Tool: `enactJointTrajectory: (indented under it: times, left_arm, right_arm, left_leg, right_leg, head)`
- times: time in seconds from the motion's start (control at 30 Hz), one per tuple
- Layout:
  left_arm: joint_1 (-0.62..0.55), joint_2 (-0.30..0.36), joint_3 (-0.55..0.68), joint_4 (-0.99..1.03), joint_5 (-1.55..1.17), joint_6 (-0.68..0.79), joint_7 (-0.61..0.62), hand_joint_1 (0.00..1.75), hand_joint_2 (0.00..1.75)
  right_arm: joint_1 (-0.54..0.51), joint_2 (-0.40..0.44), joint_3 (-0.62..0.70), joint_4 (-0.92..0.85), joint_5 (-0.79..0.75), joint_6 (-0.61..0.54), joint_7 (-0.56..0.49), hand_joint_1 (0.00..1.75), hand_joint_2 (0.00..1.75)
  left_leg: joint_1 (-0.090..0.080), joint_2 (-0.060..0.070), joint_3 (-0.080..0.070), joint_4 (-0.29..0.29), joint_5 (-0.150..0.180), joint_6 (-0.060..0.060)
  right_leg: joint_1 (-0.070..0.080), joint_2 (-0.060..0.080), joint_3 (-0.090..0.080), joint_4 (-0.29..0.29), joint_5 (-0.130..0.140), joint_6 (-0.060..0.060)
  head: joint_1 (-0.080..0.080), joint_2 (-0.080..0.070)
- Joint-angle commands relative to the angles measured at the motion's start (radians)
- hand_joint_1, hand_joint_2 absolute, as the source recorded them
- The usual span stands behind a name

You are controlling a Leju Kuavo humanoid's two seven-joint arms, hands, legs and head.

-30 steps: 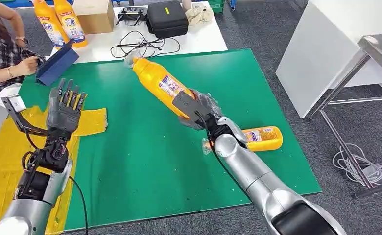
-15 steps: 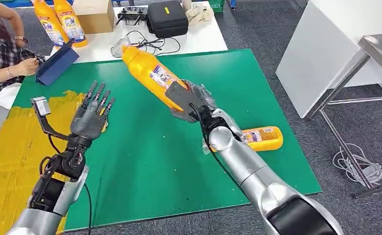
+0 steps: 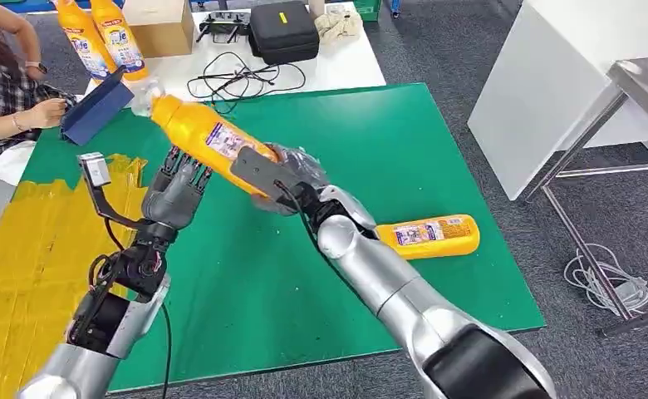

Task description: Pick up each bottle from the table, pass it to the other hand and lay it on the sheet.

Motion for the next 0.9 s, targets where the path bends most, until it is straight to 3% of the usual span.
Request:
enactJointTrajectory:
  times: [0.03, 0.37, 0.73, 0.9]
  left_arm:
    - [-0.071, -0.023, -0.024, 0.106, -0.002, 0.016, -0.002, 0.00, 1.75]
    - [-0.138, -0.039, -0.003, 0.184, -0.016, 0.046, -0.004, 0.00, 1.75]
    - [-0.142, -0.041, -0.002, 0.190, -0.017, 0.046, -0.005, 0.00, 1.75]
    - [-0.156, -0.039, -0.019, 0.198, -0.018, 0.036, 0.005, 0.00, 1.75]
  right_arm:
    - [-0.048, 0.036, 0.069, 0.088, 0.007, 0.014, 0.006, 1.75, 1.75]
    - [0.010, 0.038, 0.309, -0.012, -0.077, 0.040, 0.088, 1.75, 1.75]
    - [0.004, 0.038, 0.324, -0.007, -0.093, 0.033, 0.095, 1.75, 1.75]
    - [-0.003, 0.038, 0.399, -0.009, -0.153, 0.036, 0.111, 1.75, 1.75]
  left_leg:
    - [0.000, -0.003, 0.005, 0.002, -0.002, -0.001]
    - [0.000, -0.002, 0.004, 0.001, -0.002, -0.001]
    - [0.000, -0.003, 0.002, 0.001, -0.001, -0.001]
    - [0.001, -0.004, 0.005, 0.002, -0.003, -0.001]
  right_leg:
    - [0.000, -0.003, 0.005, 0.001, -0.003, 0.000]
    - [0.000, -0.002, 0.004, 0.001, -0.002, 0.000]
    - [0.000, -0.003, 0.003, 0.001, -0.002, 0.000]
    - [0.000, -0.004, 0.006, 0.002, -0.004, 0.000]
  head:
    - [0.000, 0.000]
    - [0.000, 0.000]
    - [0.000, 0.000]
    - [0.000, 0.000]
